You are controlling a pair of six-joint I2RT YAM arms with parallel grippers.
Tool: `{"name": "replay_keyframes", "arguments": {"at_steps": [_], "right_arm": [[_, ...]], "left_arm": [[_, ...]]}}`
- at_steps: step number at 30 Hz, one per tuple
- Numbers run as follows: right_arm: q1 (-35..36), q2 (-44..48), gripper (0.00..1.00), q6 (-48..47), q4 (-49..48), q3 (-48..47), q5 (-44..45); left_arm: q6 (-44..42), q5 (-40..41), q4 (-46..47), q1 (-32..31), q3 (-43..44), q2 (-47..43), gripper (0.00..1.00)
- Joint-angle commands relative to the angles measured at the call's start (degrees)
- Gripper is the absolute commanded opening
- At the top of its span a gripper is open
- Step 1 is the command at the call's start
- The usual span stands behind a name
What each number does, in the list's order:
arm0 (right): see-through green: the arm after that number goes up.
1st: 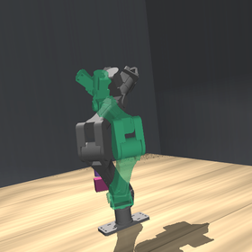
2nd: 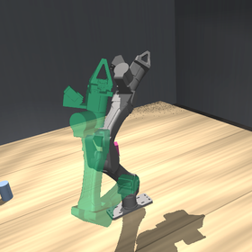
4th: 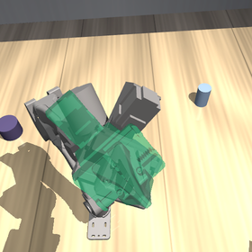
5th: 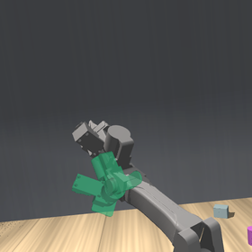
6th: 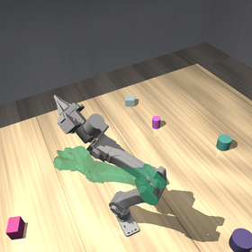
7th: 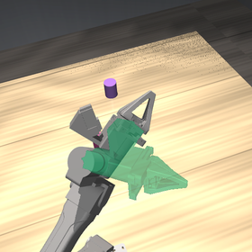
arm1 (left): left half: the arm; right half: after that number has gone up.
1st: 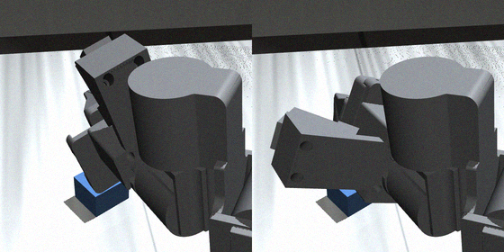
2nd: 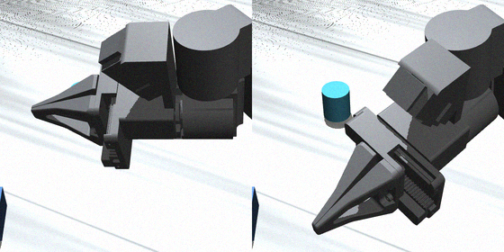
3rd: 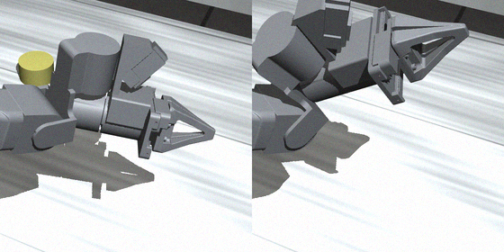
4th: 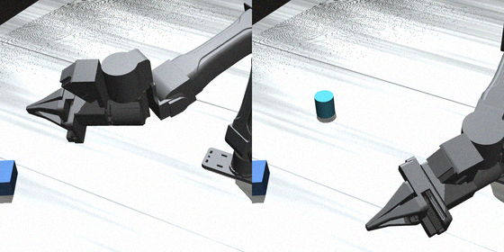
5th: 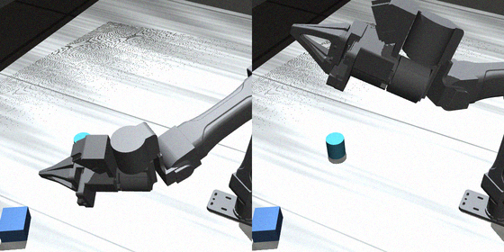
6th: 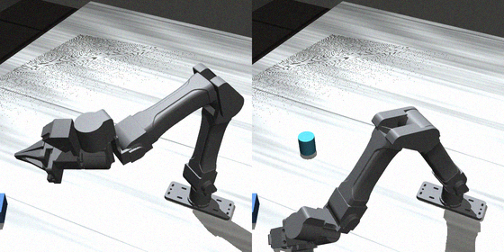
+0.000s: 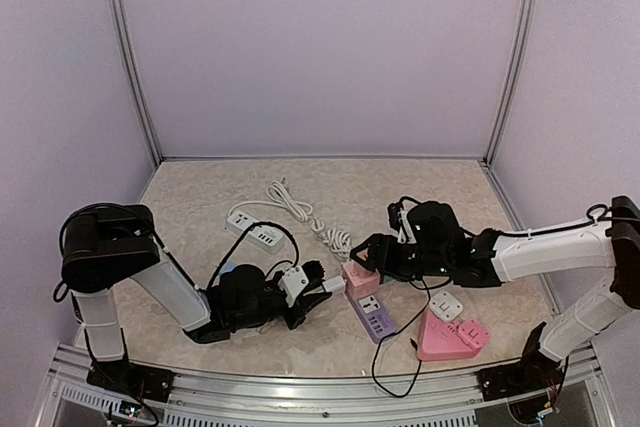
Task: Insert the plug
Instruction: Insert the plug into the socket.
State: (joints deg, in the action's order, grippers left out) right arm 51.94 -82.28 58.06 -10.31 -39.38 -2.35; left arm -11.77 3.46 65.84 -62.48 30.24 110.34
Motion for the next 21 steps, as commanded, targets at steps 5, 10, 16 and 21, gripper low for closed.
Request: {"name": "replay_keyframes", "arguments": {"at_steps": [5, 10, 16, 21], "right_arm": [[4.62, -2.02, 0.69, 3.27, 3.85, 4.81, -6.45], [5.48, -3.05, 0.68, 4.07, 0.73, 6.08, -7.65], [6.55, -5.01, 0.68, -0.1, 4.05, 2.65, -7.99], [6.95, -5.44, 0.67, -0.42, 3.96, 3.15, -7.42]], "left_arm": [[-1.42, 7.37, 4.77, -0.71, 4.88, 2.66, 0.0], [-4.75, 8.7, 5.37, -1.37, 7.68, 5.57, 0.0], [-4.41, 7.4, 3.36, -1.73, 11.86, 6.97, 0.0], [1.35, 4.95, -2.62, -0.95, 14.69, 7.1, 0.0]]}}
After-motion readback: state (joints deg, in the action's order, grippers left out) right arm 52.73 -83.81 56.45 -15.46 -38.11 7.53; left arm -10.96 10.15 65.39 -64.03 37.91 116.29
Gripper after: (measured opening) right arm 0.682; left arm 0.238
